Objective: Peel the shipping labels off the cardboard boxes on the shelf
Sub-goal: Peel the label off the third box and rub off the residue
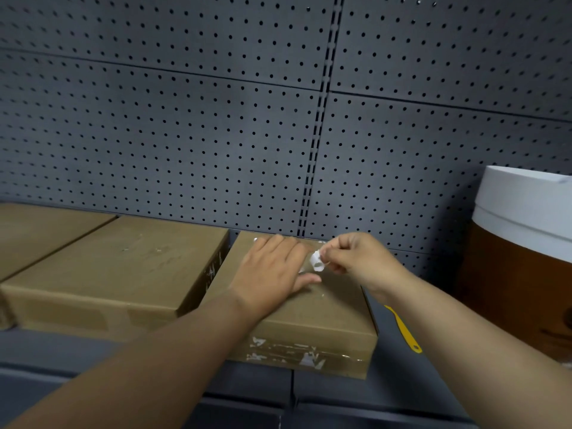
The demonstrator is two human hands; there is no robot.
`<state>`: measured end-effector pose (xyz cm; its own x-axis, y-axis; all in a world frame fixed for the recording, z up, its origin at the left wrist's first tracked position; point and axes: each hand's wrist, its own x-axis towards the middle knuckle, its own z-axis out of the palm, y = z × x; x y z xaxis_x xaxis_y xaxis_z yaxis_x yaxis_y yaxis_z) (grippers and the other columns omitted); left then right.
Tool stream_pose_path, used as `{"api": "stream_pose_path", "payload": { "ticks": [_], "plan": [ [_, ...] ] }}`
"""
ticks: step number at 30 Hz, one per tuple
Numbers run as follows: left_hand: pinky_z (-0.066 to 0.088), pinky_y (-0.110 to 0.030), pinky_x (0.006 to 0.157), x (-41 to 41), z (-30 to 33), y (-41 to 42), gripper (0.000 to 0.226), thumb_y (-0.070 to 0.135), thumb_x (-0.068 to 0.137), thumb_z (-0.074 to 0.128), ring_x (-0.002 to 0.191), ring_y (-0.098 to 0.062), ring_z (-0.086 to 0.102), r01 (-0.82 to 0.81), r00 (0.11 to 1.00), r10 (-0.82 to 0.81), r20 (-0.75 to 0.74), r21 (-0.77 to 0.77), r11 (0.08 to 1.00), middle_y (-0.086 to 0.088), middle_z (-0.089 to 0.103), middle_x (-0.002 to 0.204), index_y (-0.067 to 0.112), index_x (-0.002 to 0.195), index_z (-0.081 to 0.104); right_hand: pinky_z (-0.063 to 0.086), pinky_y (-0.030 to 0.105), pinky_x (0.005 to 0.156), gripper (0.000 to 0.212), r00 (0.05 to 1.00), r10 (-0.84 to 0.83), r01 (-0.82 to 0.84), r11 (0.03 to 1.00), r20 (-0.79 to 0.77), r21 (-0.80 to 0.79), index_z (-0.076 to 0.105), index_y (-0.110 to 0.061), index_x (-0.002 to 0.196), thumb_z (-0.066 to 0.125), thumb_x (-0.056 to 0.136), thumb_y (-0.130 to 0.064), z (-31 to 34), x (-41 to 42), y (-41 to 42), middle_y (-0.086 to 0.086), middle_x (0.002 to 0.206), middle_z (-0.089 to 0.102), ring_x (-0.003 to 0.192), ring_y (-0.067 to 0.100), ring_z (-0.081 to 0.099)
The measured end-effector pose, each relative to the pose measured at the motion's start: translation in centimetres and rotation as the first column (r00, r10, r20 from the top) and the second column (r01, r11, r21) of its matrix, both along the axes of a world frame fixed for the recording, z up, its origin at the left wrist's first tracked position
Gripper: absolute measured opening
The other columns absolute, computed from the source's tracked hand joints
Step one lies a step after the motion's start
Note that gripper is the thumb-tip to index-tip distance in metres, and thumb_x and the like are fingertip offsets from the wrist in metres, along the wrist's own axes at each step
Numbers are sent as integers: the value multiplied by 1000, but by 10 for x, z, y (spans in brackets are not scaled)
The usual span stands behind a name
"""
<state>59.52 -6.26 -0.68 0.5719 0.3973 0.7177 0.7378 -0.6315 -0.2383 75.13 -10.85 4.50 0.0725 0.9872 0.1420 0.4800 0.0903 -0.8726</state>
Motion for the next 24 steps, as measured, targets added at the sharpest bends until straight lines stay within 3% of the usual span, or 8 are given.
{"api": "stream_pose_path", "payload": {
  "ticks": [10, 11, 13, 16, 19, 24],
  "plan": [
    [30, -31, 73, -8, 8, -3, 34, 32, 90, 37, 73, -22, 58, -3, 1000, 2, -13, -19, 1000, 1, 66, 80, 18, 84, 67, 42, 20, 60, 23, 996, -37, 33, 998, -84, -50, 63, -17, 67, 59, 86, -6, -5, 12, -4, -1, 68, 61, 59, 10, 50],
    [29, -31, 72, -10, 9, -2, 33, 31, 89, 38, 72, -22, 58, -15, 1000, 15, -17, -22, 1000, 2, 67, 80, 19, 84, 67, 42, 20, 60, 23, 998, -52, 50, 997, -37, -50, 62, -18, 66, 60, 86, -8, -5, 16, -5, -3, 68, 60, 59, 10, 50],
    [33, -30, 74, -12, 10, 0, 32, 30, 86, 38, 74, -19, 59, -43, 998, 42, -39, -31, 999, 5, 67, 81, 21, 86, 68, 42, 20, 62, 18, 969, -43, 56, 997, 243, -48, 64, -19, 68, 63, 86, -16, -7, 25, -6, -7, 69, 61, 61, 8, 52],
    [48, -29, 72, -12, 8, 2, 27, 24, 80, 46, 75, -19, 61, -60, 995, 57, -83, -32, 998, 5, 69, 82, 20, 89, 71, 43, 23, 74, 11, 753, 48, 12, 996, 656, -87, 71, -17, 87, 65, 84, -26, -15, 25, -6, -3, 87, 70, 81, 12, 61],
    [52, -31, 73, -10, 5, 5, 31, 14, 67, 62, 75, -22, 63, -63, 992, 58, -116, -36, 997, 0, 70, 83, 14, 96, 73, 46, 23, 80, 14, 663, 84, -18, 995, 744, -97, 72, -17, 91, 64, 84, -25, -19, 16, -6, -1, 99, 72, 90, 13, 63],
    [53, -29, 73, -7, 3, 3, 42, 14, 63, 55, 75, -20, 65, -62, 985, 58, -161, -23, 998, 1, 71, 81, 14, 101, 73, 50, 28, 86, 13, 621, 95, -53, 995, 778, -79, 73, -18, 91, 63, 85, -25, -21, 10, -4, 0, 99, 72, 90, 15, 64]
  ]
}}
